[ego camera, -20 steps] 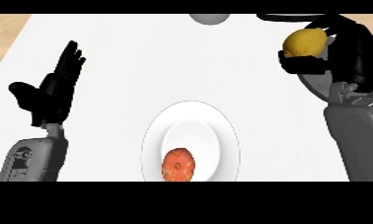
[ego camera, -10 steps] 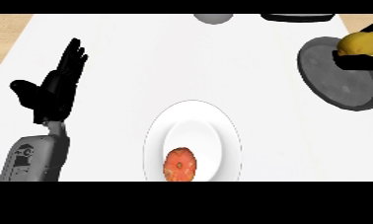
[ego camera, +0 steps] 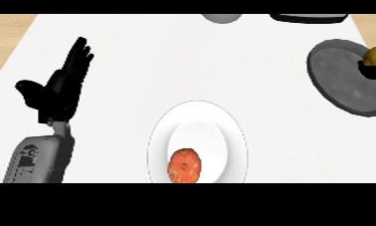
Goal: Pick the lemon from the plate and place it in the pan
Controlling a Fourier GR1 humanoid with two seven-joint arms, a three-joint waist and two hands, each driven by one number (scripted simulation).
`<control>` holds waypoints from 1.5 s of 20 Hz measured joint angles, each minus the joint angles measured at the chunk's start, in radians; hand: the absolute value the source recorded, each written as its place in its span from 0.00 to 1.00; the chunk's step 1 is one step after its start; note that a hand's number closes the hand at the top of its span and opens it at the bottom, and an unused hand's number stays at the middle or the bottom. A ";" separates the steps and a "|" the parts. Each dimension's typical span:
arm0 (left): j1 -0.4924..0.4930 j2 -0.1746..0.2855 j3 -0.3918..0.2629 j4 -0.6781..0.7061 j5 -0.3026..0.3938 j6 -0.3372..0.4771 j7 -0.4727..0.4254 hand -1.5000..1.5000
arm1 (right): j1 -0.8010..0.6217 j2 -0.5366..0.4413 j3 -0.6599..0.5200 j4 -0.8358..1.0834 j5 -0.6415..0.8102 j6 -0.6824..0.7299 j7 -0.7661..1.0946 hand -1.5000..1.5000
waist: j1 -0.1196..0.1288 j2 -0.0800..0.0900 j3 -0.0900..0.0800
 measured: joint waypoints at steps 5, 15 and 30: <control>-0.008 -0.007 -0.007 0.005 0.007 -0.011 -0.007 0.50 | -0.053 -0.013 -0.068 0.145 -0.067 0.057 -0.070 0.00 | 0.016 0.008 0.002; -0.038 -0.004 0.000 0.025 0.005 -0.008 -0.003 0.50 | -0.080 -0.017 -0.171 0.296 -0.189 0.260 -0.237 0.00 | 0.014 0.010 0.003; 0.028 0.009 0.034 0.020 0.003 0.006 -0.019 0.50 | 0.079 -0.055 -0.397 0.260 -0.479 0.561 -0.576 0.00 | -0.053 -0.021 -0.004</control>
